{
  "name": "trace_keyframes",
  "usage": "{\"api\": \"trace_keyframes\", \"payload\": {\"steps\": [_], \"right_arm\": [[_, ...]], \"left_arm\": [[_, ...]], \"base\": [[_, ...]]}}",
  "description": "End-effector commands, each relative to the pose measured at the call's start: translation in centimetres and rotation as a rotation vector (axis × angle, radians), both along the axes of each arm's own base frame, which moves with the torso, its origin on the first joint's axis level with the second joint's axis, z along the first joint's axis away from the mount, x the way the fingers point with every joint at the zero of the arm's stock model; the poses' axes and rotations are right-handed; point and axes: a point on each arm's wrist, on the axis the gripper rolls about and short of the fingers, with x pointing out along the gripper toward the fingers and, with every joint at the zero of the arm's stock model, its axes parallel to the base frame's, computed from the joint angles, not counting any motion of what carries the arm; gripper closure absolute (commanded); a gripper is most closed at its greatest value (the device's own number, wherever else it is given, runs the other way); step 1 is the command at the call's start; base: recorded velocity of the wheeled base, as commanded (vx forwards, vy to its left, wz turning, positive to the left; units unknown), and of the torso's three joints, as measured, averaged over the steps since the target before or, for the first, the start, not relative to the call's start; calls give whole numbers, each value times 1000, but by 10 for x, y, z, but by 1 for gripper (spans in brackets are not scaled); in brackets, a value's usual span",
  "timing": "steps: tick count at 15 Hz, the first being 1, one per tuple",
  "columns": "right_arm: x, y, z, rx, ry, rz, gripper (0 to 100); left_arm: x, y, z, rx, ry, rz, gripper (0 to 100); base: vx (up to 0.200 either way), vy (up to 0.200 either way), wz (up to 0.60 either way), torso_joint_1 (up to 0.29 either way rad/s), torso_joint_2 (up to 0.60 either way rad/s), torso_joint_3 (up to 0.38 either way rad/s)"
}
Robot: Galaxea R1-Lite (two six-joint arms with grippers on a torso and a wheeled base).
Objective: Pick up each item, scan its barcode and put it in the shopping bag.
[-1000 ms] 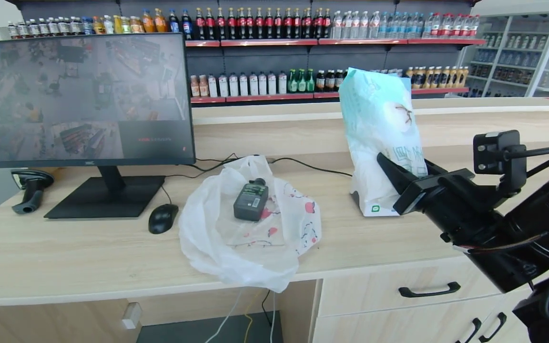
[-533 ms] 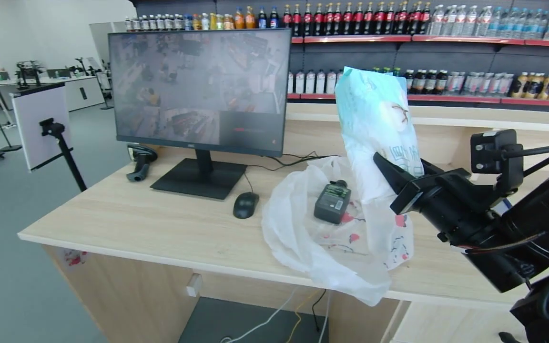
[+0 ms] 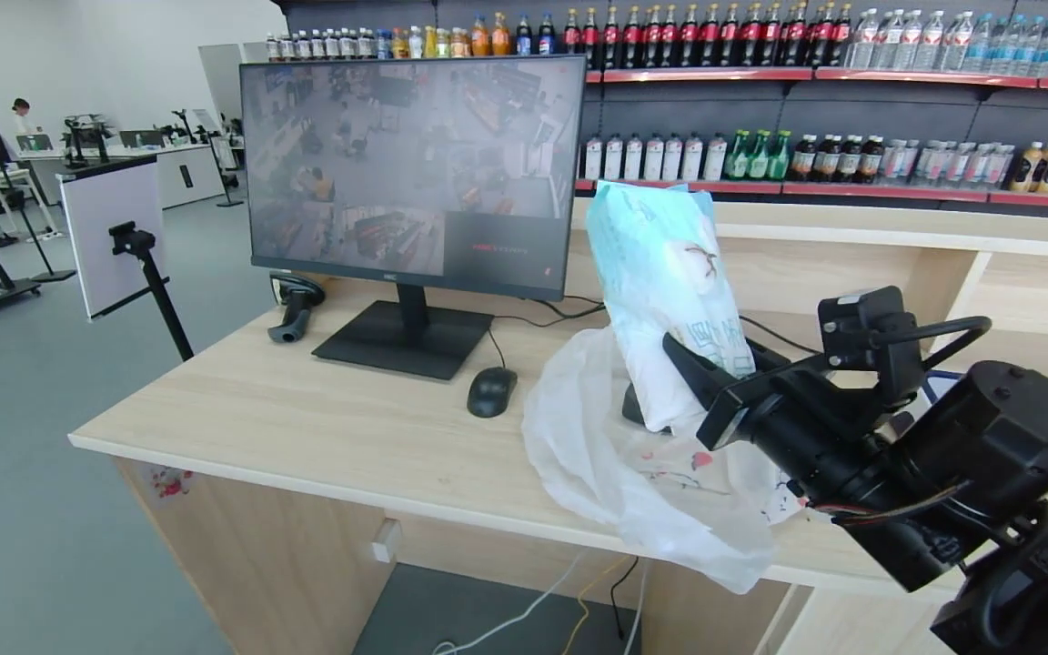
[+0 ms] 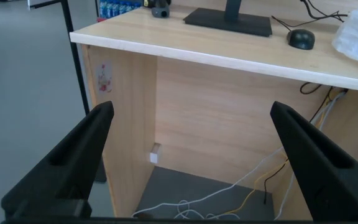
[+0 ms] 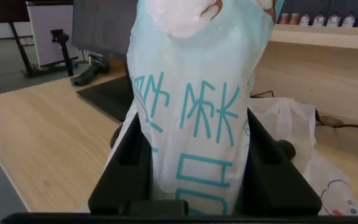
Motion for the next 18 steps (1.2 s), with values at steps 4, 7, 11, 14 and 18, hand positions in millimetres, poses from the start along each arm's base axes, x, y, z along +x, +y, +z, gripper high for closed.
{"api": "trace_keyframes", "payload": {"steps": [4,7,11,14,18], "right_arm": [[6,10,-30,10,125,-138,100],[1,7,-40,8,172,-170,100],[-4,5,-46,-12,197,-164,100],[-4,5,-47,-14,201,-164,100],[-15,1,-57,-33,249,-155,100]], "left_arm": [[0,0,0,-1,-2,1,0],[0,0,0,-1,-2,1,0],[0,0,0,-1,-2,1,0],[0,0,0,-1,-2,0,0],[0,0,0,-1,-2,1,0]], "base": [[0,0,0,0,0,0],[0,0,0,0,0,0],[0,0,0,0,0,0],[0,0,0,0,0,0],[0,0,0,0,0,0]]}}
